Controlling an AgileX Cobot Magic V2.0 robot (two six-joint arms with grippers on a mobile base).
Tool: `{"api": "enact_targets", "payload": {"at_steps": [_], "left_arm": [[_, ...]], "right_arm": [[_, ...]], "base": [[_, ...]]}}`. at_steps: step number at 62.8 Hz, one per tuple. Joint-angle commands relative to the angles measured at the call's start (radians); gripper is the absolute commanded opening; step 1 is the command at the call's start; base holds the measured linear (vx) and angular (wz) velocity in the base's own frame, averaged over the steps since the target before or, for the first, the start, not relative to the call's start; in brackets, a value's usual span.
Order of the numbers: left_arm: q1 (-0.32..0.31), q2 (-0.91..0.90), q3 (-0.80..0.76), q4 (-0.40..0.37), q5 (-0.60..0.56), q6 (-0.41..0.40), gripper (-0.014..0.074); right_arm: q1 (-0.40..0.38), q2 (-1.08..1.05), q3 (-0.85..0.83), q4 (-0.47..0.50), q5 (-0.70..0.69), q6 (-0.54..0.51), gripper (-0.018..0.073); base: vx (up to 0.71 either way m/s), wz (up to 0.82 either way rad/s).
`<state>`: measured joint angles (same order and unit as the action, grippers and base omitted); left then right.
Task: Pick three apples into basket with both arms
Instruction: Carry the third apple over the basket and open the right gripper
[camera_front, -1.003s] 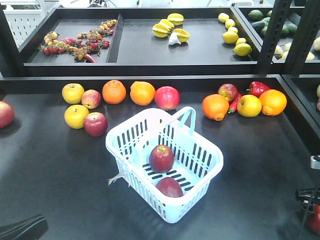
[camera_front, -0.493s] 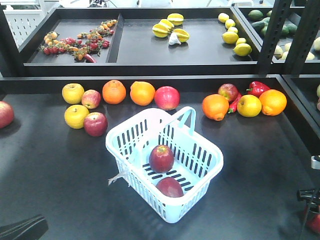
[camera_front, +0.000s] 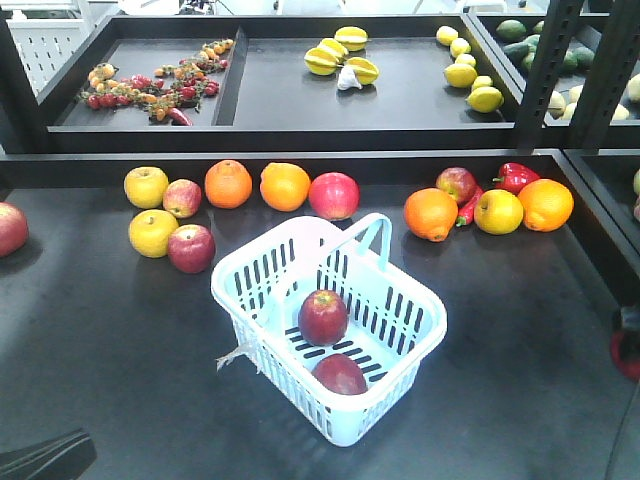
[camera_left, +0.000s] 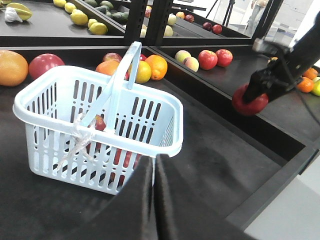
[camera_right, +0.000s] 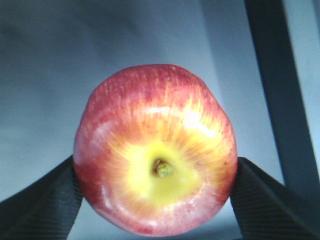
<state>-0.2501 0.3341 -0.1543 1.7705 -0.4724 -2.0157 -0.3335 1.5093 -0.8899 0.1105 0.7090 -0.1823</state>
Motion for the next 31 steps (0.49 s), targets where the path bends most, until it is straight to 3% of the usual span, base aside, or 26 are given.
{"api": "enact_targets", "payload": {"at_steps": [1, 20, 31], "left_arm": [[0.002, 0.007, -0.025, 0.001, 0.017, -0.003, -0.0008], [0.002, 0.007, -0.025, 0.001, 0.018, -0.003, -0.0007], [0.002, 0.007, -0.025, 0.001, 0.018, -0.003, -0.0007]], "right_arm": [[-0.005, -0.1, -0.022, 0.067, 0.002, -0.053, -0.0009], [-0.004, -0.229, -0.022, 0.294, 0.092, -0.227, -0.0007], [-0.004, -0.248, -0.022, 0.515, 0.198, -0.376, -0.0004]], "base": [[0.0, 0.0], [0.0, 0.0], [0.0, 0.0]]}}
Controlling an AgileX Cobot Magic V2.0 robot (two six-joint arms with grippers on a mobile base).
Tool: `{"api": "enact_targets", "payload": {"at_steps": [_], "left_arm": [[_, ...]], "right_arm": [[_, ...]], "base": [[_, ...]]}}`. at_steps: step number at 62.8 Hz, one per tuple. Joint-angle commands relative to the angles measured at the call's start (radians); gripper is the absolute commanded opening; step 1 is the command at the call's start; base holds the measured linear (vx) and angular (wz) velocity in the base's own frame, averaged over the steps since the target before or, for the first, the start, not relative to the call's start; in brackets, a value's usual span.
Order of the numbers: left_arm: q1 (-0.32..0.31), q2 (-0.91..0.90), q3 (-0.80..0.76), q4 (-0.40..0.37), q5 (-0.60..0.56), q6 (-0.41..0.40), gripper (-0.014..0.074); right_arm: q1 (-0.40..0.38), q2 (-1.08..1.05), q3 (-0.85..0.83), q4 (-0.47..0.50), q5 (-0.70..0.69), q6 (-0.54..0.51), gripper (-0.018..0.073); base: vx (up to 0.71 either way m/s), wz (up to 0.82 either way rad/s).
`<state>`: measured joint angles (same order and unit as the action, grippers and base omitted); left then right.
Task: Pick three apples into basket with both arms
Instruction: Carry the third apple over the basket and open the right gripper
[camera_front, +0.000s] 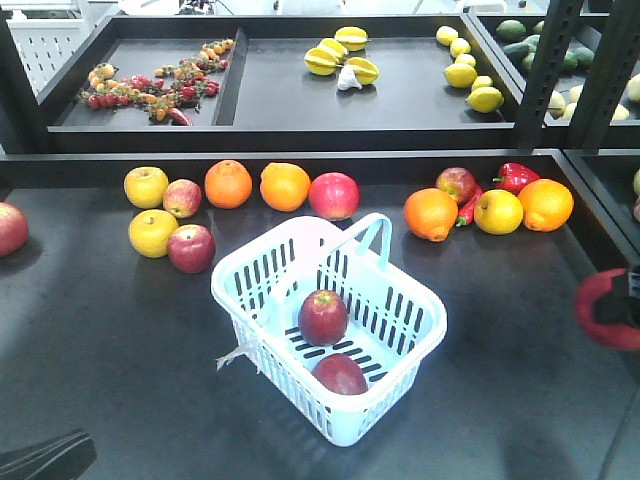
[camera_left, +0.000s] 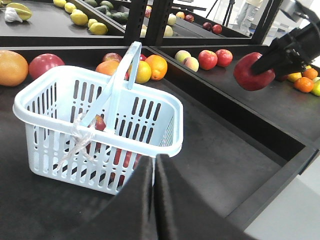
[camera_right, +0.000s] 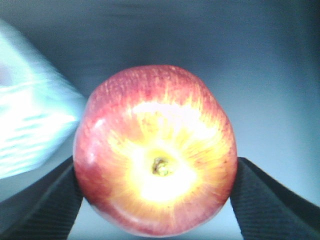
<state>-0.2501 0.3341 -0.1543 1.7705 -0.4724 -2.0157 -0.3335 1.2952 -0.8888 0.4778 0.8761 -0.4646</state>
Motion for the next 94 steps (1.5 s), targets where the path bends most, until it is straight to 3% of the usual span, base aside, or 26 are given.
{"api": "enact_targets", "payload": {"at_steps": [1, 9, 16, 42, 56, 65, 79, 84, 94], "left_arm": [[0.002, 0.007, -0.025, 0.001, 0.018, -0.003, -0.0007], [0.002, 0.007, -0.025, 0.001, 0.017, -0.003, -0.0007], [0.002, 0.007, -0.025, 0.001, 0.017, -0.003, -0.0007], [0.002, 0.007, -0.025, 0.001, 0.017, -0.003, -0.0007], [0.002, 0.007, -0.025, 0.001, 0.018, -0.003, -0.0007], [0.002, 0.007, -0.025, 0.001, 0.018, -0.003, -0.0007], [0.002, 0.007, -0.025, 0.001, 0.018, -0.003, -0.0007], [0.002, 0.007, -0.025, 0.001, 0.018, -0.003, -0.0007], [0.002, 0.007, -0.025, 0.001, 0.018, -0.003, -0.0007]], "right_arm": [[-0.004, -0.033, -0.023, 0.169, 0.043, -0.11, -0.0004], [0.017, -0.033, -0.023, 0.326, 0.115, -0.229, -0.0004], [0.095, -0.033, -0.023, 0.402, 0.119, -0.269, -0.0004], [0.522, 0.122, -0.029, 0.459, -0.261, -0.274, -0.0004], [0.589, 0.305, -0.14, 0.434, -0.269, -0.285, 0.0028], [0.589, 0.368, -0.212, 0.427, -0.219, -0.285, 0.0164], [0.589, 0.385, -0.233, 0.413, -0.21, -0.285, 0.0514], [0.589, 0.385, -0.233, 0.413, -0.209, -0.285, 0.0599], [0.589, 0.385, -0.233, 0.413, -0.209, -0.282, 0.0659]], "base": [[0.0, 0.0], [0.0, 0.0], [0.0, 0.0], [0.0, 0.0], [0.0, 0.0], [0.0, 0.0], [0.0, 0.0], [0.0, 0.0], [0.0, 0.0]]}}
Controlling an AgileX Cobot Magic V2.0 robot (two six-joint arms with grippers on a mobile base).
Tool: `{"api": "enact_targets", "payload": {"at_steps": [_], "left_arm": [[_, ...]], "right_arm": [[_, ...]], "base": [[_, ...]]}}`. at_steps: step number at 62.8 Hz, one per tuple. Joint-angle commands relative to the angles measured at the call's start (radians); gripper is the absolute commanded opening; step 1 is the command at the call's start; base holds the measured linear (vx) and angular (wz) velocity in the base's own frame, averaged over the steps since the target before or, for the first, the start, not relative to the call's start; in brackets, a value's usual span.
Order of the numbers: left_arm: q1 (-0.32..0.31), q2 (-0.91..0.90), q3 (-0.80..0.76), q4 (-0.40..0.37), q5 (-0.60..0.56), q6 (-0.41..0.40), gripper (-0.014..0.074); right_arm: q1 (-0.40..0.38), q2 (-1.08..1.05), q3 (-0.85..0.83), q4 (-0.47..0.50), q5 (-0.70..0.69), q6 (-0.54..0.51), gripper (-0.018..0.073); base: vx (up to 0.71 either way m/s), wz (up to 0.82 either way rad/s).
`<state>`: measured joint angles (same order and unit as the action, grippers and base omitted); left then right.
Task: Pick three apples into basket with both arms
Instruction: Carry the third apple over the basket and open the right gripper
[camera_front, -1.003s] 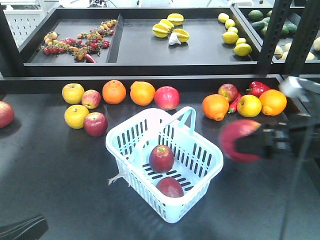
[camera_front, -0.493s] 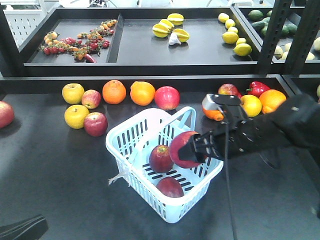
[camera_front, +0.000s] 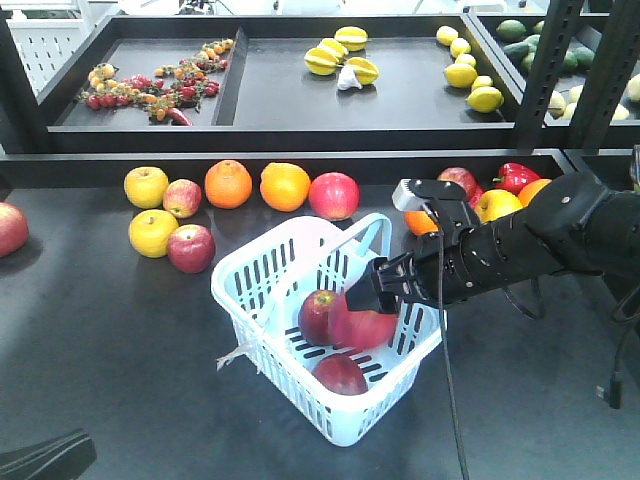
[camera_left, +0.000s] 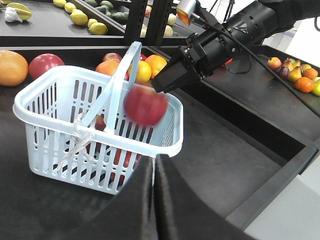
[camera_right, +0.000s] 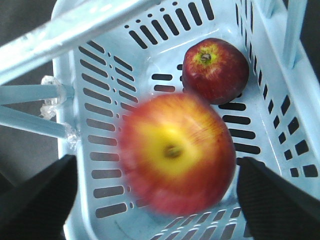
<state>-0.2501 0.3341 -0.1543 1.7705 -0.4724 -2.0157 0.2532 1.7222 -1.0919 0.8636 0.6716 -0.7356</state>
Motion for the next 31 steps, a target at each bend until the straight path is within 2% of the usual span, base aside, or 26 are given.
{"api": "enact_targets", "payload": {"at_steps": [1, 9, 17, 22, 31], "left_arm": [[0.002, 0.007, -0.025, 0.001, 0.018, -0.003, -0.0007], [0.002, 0.007, -0.025, 0.001, 0.018, -0.003, -0.0007], [0.002, 0.007, -0.025, 0.001, 0.018, -0.003, -0.0007], [0.002, 0.007, -0.025, 0.001, 0.018, -0.003, -0.0007], [0.002, 0.007, -0.025, 0.001, 0.018, -0.003, -0.0007]], "right_arm": [[0.002, -0.042, -0.03, 0.027, -0.005, -0.011, 0.0659], [0.002, -0.042, -0.03, 0.027, 0.002, -0.01, 0.0632], [0.002, -0.046, -0.03, 0.027, 0.044, -0.01, 0.0523], [0.002, -0.064, -0.03, 0.014, 0.073, -0.011, 0.038], [0.002, -0.159, -0.03, -0.038, 0.139, -0.012, 0.004]], "base": [[0.0, 0.0], [0.0, 0.0], [0.0, 0.0], [0.0, 0.0], [0.0, 0.0]]}}
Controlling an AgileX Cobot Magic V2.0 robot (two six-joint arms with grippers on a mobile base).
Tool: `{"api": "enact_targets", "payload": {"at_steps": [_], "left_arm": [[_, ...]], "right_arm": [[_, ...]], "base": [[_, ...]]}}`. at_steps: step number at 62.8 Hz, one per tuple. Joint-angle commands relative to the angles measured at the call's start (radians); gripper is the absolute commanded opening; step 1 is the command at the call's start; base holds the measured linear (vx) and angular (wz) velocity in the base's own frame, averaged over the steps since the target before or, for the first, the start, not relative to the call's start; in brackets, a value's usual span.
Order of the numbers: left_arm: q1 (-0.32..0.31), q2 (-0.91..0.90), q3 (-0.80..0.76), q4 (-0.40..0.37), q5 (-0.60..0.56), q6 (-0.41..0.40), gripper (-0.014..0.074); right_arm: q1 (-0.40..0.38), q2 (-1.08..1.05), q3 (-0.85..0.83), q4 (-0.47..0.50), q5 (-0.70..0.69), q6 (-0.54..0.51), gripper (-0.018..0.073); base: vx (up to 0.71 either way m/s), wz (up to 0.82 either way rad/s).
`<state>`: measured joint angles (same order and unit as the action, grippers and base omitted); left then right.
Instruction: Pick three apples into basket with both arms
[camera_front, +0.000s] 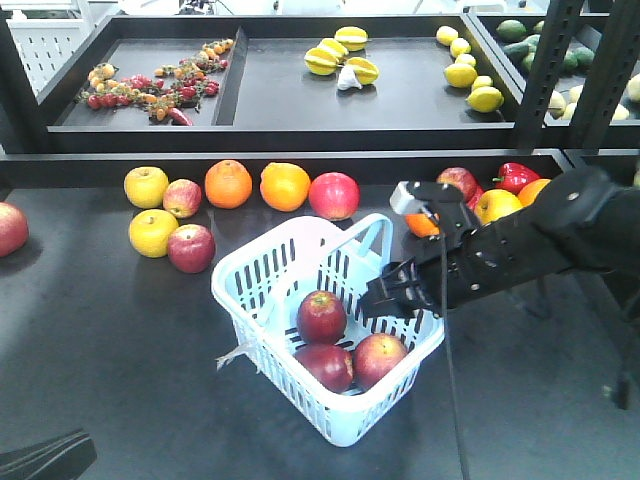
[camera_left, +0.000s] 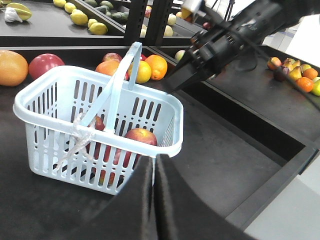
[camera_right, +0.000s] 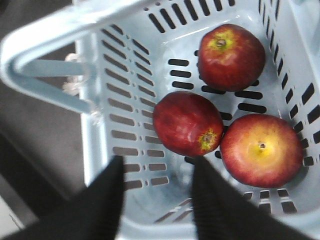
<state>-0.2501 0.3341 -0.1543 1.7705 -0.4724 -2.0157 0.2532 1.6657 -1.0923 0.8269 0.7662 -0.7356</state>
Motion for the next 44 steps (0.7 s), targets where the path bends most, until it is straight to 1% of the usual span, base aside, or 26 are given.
{"api": "enact_targets", "payload": {"at_steps": [1, 2, 12, 17, 24, 30, 36, 44], "left_arm": [[0.002, 0.007, -0.025, 0.001, 0.018, -0.003, -0.0007], [0.002, 0.007, -0.025, 0.001, 0.018, -0.003, -0.0007], [0.002, 0.007, -0.025, 0.001, 0.018, -0.003, -0.0007], [0.002, 0.007, -0.025, 0.001, 0.018, -0.003, -0.0007], [0.002, 0.007, -0.025, 0.001, 0.018, -0.003, -0.0007], [0.002, 0.007, -0.025, 0.001, 0.018, -0.003, -0.0007], [0.002, 0.007, -0.025, 0.001, 0.018, -0.003, -0.0007], [0.002, 0.007, -0.025, 0.001, 0.018, -0.002, -0.0007]], "right_arm": [[0.002, -0.113, -0.029, -0.013, 0.052, -0.013, 0.0007], [0.002, -0.124, -0.029, -0.016, 0.059, -0.013, -0.0017], [0.002, -0.27, -0.026, -0.106, 0.123, -0.014, -0.0008], [0.002, -0.367, 0.01, -0.125, 0.13, -0.021, -0.0006], [0.002, -0.531, 0.149, -0.13, 0.062, -0.059, -0.0004], [0.002, -0.711, 0.327, -0.142, -0.018, -0.059, -0.0004], [0.002, -0.887, 0.499, -0.149, -0.103, -0.052, -0.0004], [0.002, -1.117, 0.657, -0.15, -0.212, -0.019, -0.0001]], "base": [[0.0, 0.0], [0.0, 0.0], [0.0, 0.0], [0.0, 0.0], [0.0, 0.0], [0.0, 0.0], [0.0, 0.0], [0.0, 0.0]]}}
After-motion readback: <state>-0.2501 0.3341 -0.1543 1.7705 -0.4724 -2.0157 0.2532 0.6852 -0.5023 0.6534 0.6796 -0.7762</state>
